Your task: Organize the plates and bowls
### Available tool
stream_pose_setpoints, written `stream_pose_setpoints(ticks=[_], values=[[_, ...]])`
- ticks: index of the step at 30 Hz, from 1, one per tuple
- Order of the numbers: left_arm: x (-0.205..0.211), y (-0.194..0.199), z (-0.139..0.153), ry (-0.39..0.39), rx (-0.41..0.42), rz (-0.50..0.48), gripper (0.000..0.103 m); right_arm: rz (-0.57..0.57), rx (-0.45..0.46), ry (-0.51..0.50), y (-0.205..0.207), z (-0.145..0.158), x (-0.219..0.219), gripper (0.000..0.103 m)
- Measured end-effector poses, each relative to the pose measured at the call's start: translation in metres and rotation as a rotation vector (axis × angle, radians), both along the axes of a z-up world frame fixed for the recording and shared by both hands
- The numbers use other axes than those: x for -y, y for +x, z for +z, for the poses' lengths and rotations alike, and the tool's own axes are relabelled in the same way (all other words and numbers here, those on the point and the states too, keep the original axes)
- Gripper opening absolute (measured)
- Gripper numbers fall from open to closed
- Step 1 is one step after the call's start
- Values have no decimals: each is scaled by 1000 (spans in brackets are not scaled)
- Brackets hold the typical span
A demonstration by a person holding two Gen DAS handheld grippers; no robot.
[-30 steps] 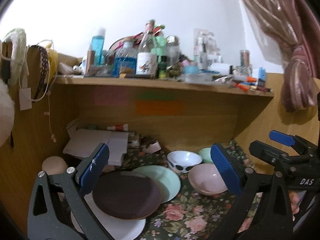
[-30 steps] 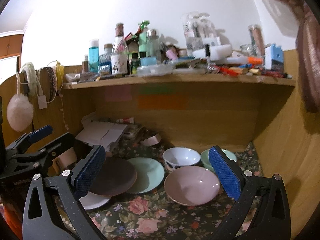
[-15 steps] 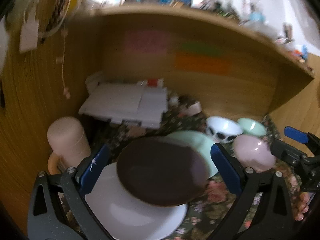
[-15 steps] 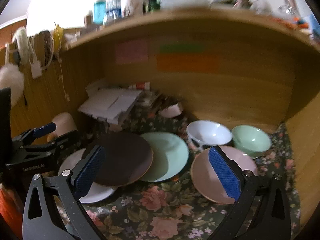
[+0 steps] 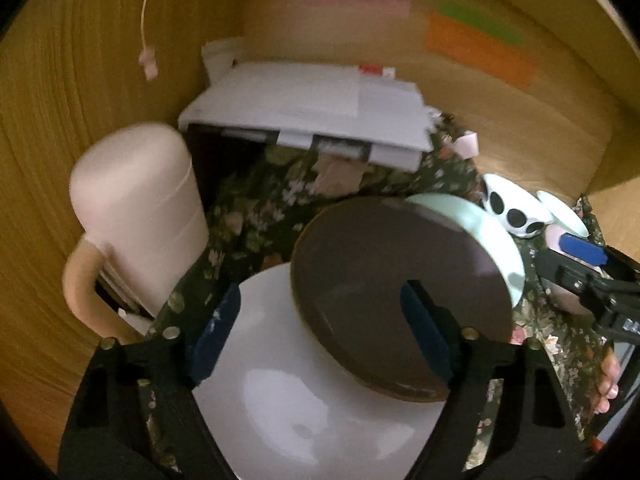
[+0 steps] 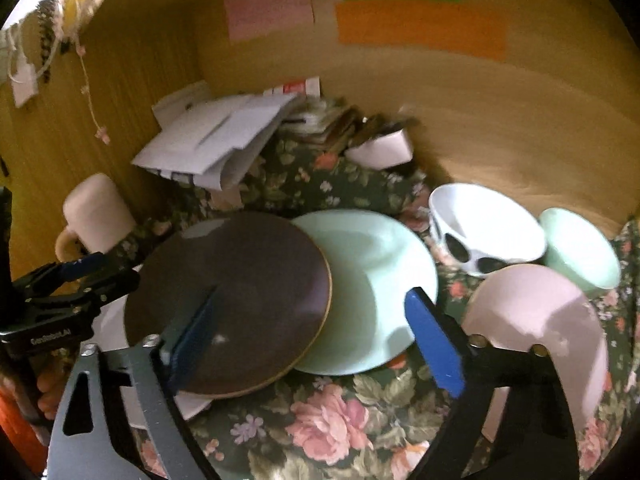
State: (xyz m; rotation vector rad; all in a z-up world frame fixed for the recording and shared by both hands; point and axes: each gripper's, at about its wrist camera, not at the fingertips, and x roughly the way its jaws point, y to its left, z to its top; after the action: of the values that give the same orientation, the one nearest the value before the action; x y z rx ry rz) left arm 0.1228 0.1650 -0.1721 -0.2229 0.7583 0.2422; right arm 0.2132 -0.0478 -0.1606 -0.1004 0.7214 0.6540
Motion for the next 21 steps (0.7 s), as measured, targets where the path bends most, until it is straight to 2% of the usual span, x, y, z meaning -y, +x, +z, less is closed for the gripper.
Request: stream_pose_setpoints(ticks=[2, 4, 7, 9, 16, 21], values=[[-5, 3, -6, -5, -20, 6, 74, 8, -24, -9, 7, -7, -4, 79], [-9, 6, -11, -13, -40, 7, 69, 23, -50, -19, 14, -14, -10, 68], [-13, 11, -19, -29, -73, 6, 58, 44, -80, -31, 22, -22, -18, 64], [-15, 14, -23, -49, -87, 0, 56, 43, -90, -37, 26, -26, -21, 63], [-15, 20, -28, -100, -105, -18, 45, 62, -138, -51, 42, -38, -27, 45], [-12, 23, -29, -128, -107, -35, 41, 79, -175, -52, 50, -45, -30, 36]])
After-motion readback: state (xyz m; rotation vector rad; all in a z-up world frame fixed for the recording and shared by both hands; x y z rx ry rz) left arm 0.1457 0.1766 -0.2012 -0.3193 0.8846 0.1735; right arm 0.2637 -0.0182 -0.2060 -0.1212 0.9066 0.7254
